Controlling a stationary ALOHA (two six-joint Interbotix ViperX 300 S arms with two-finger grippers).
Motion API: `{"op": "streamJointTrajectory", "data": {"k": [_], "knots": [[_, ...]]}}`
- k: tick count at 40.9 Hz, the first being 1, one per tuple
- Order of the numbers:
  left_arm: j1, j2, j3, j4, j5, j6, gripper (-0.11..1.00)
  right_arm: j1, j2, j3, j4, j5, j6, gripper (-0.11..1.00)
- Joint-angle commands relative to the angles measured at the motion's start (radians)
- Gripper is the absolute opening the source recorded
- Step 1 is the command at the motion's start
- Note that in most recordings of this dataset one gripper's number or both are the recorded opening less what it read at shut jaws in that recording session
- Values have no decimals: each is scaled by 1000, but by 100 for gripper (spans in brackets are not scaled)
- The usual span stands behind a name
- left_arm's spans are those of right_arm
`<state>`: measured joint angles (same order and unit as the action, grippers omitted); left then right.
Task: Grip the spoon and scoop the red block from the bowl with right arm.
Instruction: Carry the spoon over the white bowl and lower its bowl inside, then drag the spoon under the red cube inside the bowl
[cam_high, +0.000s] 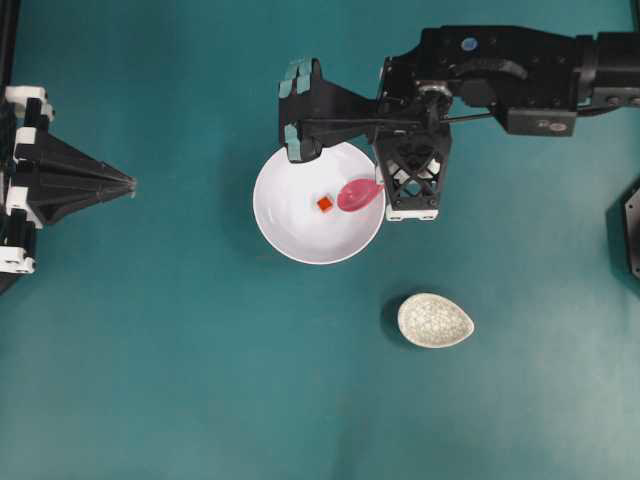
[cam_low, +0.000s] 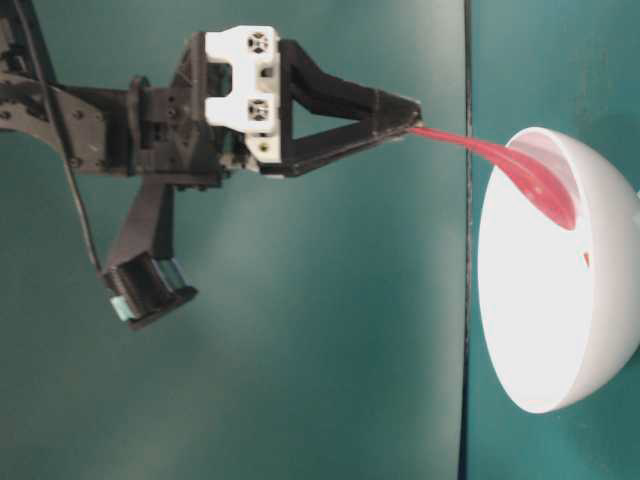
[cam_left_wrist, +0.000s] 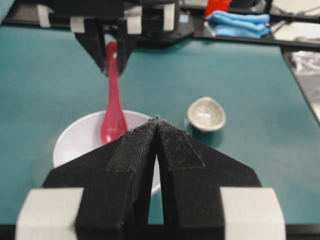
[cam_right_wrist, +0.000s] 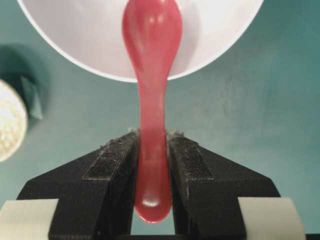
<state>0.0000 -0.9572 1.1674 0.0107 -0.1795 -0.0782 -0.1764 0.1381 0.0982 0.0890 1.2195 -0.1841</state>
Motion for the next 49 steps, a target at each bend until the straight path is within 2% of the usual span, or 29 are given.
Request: {"op": "streamJointTrajectory", "data": {"k": [1,31,49], "knots": [[2,5,-21,3,-6,2,0,6,-8,-26,-2,-8,-2,24],[2,5,-21,3,-6,3,0,21,38,-26,-2,-129,0,24],[2,5,-21,3,-8,3,0,28,38,-18,17,-222,6,24]]}}
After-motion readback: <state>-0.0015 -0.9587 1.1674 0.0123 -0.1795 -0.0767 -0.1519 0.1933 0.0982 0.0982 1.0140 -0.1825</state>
